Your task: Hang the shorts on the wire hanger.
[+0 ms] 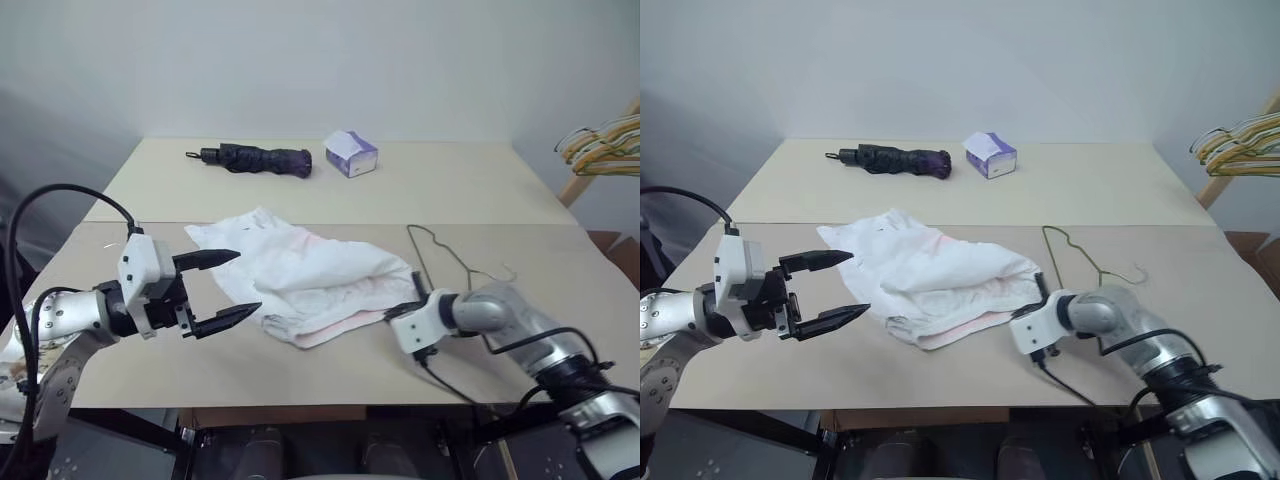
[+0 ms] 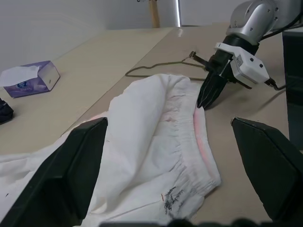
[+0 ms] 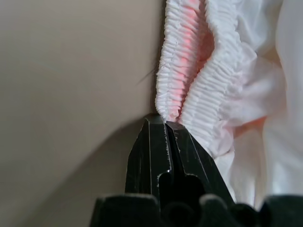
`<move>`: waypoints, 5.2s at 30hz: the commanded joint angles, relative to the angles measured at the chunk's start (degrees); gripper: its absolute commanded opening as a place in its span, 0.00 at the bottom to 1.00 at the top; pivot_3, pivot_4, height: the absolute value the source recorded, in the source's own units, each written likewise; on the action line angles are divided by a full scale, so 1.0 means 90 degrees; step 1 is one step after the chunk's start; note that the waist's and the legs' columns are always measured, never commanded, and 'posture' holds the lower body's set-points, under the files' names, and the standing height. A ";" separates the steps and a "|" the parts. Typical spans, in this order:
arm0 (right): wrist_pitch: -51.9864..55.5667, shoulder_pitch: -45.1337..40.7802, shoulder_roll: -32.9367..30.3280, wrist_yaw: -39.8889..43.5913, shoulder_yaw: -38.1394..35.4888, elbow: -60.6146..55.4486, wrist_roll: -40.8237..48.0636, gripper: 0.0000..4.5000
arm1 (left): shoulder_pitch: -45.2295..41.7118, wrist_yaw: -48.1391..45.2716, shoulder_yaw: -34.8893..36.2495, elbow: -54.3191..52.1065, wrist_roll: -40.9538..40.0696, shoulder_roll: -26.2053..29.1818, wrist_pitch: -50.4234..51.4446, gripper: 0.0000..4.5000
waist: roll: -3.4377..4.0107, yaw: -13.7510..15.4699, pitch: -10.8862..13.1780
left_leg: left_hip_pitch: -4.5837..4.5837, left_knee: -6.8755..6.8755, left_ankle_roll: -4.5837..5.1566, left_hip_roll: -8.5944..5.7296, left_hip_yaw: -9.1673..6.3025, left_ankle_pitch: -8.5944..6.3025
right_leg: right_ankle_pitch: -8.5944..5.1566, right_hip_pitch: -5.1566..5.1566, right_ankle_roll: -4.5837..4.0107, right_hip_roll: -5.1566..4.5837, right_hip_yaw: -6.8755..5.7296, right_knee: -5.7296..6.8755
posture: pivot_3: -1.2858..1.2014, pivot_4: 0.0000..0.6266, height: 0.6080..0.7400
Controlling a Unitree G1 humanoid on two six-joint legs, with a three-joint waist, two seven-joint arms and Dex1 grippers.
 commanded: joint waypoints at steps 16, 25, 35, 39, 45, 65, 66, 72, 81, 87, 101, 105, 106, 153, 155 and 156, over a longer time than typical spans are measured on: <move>0.1269 -0.0205 -0.0779 0.1057 -0.0982 -0.0410 0.1142 0.78 | -0.0351 -0.0038 -0.0285 0.0054 0.0168 -0.0141 -0.0183 1.00 | 0.0003 -0.0168 -0.0001 | 0.0007 -0.0043 0.0005 -0.0024 0.0000 0.0003 | 0.0030 -0.0002 0.0003 0.0000 0.0017 0.0007 | 0.52 0.04 1.00; 0.7591 0.0693 0.0543 0.0883 -0.0287 -0.5009 0.0952 1.00 | -0.0257 -0.0064 -0.0337 0.0123 0.0325 -0.0181 -0.0259 1.00 | 0.0001 -0.0188 -0.0008 | 0.0024 -0.0041 -0.0047 0.0034 0.0016 -0.0021 | -0.0011 -0.0006 -0.0006 0.0022 0.0009 0.0013 | 0.51 0.04 1.00; 0.9187 -0.0416 0.1182 0.0550 0.2322 -0.4356 -0.1445 0.91 | -0.0386 -0.0042 -0.0430 0.0275 0.0534 -0.0230 -0.0439 1.00 | -0.0007 -0.0154 -0.0016 | -0.0058 -0.0030 -0.0013 0.0012 0.0033 0.0010 | 0.0045 -0.0099 -0.0014 0.0015 0.0003 0.0016 | 0.52 0.04 1.00; 0.9021 -0.0379 0.1199 0.0578 0.2315 -0.4364 -0.1532 0.63 | -0.0137 -0.0075 -0.0296 0.0199 0.0579 -0.0180 -0.0482 1.00 | -0.0008 -0.0168 -0.0017 | -0.0056 -0.0030 -0.0014 0.0017 0.0034 0.0010 | 0.0044 -0.0098 -0.0015 0.0021 0.0001 0.0018 | 0.52 0.03 1.00; 0.8633 -0.0260 0.1059 0.0593 0.2099 -0.4342 -0.1459 0.15 | 0.0139 -0.0231 -0.0209 0.0646 0.1134 0.0026 -0.0992 1.00 | -0.0008 -0.0182 -0.0017 | -0.0054 -0.0030 -0.0016 0.0025 0.0034 0.0011 | 0.0044 -0.0100 -0.0016 0.0029 0.0002 0.0026 | 0.52 0.03 1.00; 0.6099 0.0447 -0.0025 0.0640 0.0230 -0.4010 -0.0229 0.01 | -0.1524 0.1505 -0.2319 0.5429 0.6019 0.0105 -0.6452 1.00 | -0.0012 -0.0191 -0.0021 | -0.0067 -0.0028 -0.0017 0.0025 0.0053 0.0011 | 0.0048 -0.0097 -0.0012 0.0021 -0.0002 0.0034 | 0.49 0.01 1.00; 0.6097 0.0452 -0.0002 0.0611 0.0203 -0.4014 -0.0228 0.00 | -0.1660 0.1582 -0.2466 0.5597 0.6176 0.0044 -0.6513 0.96 | -0.0012 -0.0191 -0.0021 | -0.0067 -0.0026 -0.0017 0.0026 0.0054 0.0011 | 0.0048 -0.0098 -0.0013 0.0022 -0.0002 0.0039 | 0.49 0.01 1.00; 0.6130 0.0462 0.0084 0.0603 0.0116 -0.4055 -0.0243 0.00 | -0.2347 0.2131 -0.3034 0.6436 0.6832 -0.0385 -0.6334 0.57 | 0.0005 -0.0191 -0.0107 | -0.0065 0.0000 -0.0017 0.0024 0.0054 0.0010 | 0.0041 -0.0096 -0.0008 0.0022 -0.0003 0.0071 | 0.48 0.00 1.00; 0.5651 0.0660 0.0011 0.0539 -0.0169 -0.3998 0.0007 0.00 | -0.2721 0.2278 -0.3222 0.6847 0.6856 -0.0425 -0.6308 0.01 | 0.0014 -0.0287 -0.0173 | -0.0064 0.0001 -0.0018 0.0024 0.0054 0.0010 | 0.0038 -0.0097 -0.0008 0.0023 -0.0003 0.0075 | 0.48 0.00 1.00; 0.3277 0.1110 -0.0454 0.0868 -0.0893 -0.3662 0.1465 0.00 | -0.2137 -0.0705 -0.3202 0.5346 0.4534 0.0573 -0.6075 0.01 | 0.0007 -0.0402 -0.0173 | -0.0073 0.0001 -0.0026 0.0028 0.0054 0.0005 | 0.0032 -0.0102 -0.0010 0.0023 -0.0002 0.0072 | 0.49 0.00 1.00; 0.1307 0.0099 -0.0840 0.3334 -0.1026 -0.1630 0.3360 0.00 | -0.0493 -0.2763 -0.2235 0.1701 0.1290 0.1976 -0.3390 0.01 | 0.0016 -0.0510 -0.0168 | 0.0045 -0.0007 -0.0072 0.0056 0.0056 -0.0026 | -0.0049 -0.0003 -0.0023 0.0021 0.0003 0.0080 | 0.51 0.00 1.00; 0.2041 -0.1455 0.0107 0.2653 -0.0999 -0.0504 0.2965 0.00 | -0.1494 -0.2037 -0.2161 0.2436 0.1791 0.1228 -0.3330 0.01 | 0.0016 -0.0494 -0.0168 | 0.0047 -0.0008 -0.0031 0.0049 0.0056 0.0000 | -0.0046 0.0000 -0.0021 0.0038 0.0011 0.0086 | 0.52 0.00 1.00; 0.1947 -0.2079 0.0462 0.2191 -0.1051 0.0220 0.2743 0.00 | -0.2110 -0.1435 -0.2156 0.2860 0.2120 0.0858 -0.3262 0.01 | 0.0017 -0.0469 -0.0167 | 0.0051 -0.0007 -0.0030 0.0047 0.0056 0.0000 | -0.0025 0.0002 0.0014 0.0039 0.0013 0.0087 | 0.52 0.00 1.00; -0.4052 -0.1443 0.0504 -0.1860 0.0075 0.4473 0.0532 0.00 | 0.1075 -0.2268 -0.1739 0.1192 0.1875 0.2324 -0.4028 0.01 | -0.0010 -0.0661 -0.0170 | 0.0230 -0.0128 0.0001 -0.0027 0.0038 0.0006 | -0.0065 0.0115 -0.0050 -0.0009 0.0124 0.0095 | 0.51 0.02 1.00; -0.3915 -0.1247 0.0462 -0.1634 0.0062 0.4207 0.0688 0.00 | 0.1212 -0.2385 -0.1730 0.1077 0.1809 0.2326 -0.3935 0.01 | -0.0011 -0.0666 -0.0169 | 0.0225 -0.0128 0.0004 -0.0029 0.0038 0.0004 | -0.0068 0.0112 -0.0048 -0.0013 0.0125 0.0095 | 0.51 0.02 1.00; -0.3835 -0.1145 0.0445 -0.1518 0.0054 0.4066 0.0784 0.00 | 0.1259 -0.2430 -0.1736 0.1041 0.1810 0.2304 -0.3924 0.01 | -0.0012 -0.0670 -0.0169 | 0.0226 -0.0128 0.0004 -0.0028 0.0038 0.0004 | -0.0067 0.0112 -0.0048 -0.0011 0.0127 0.0095 | 0.51 0.02 1.00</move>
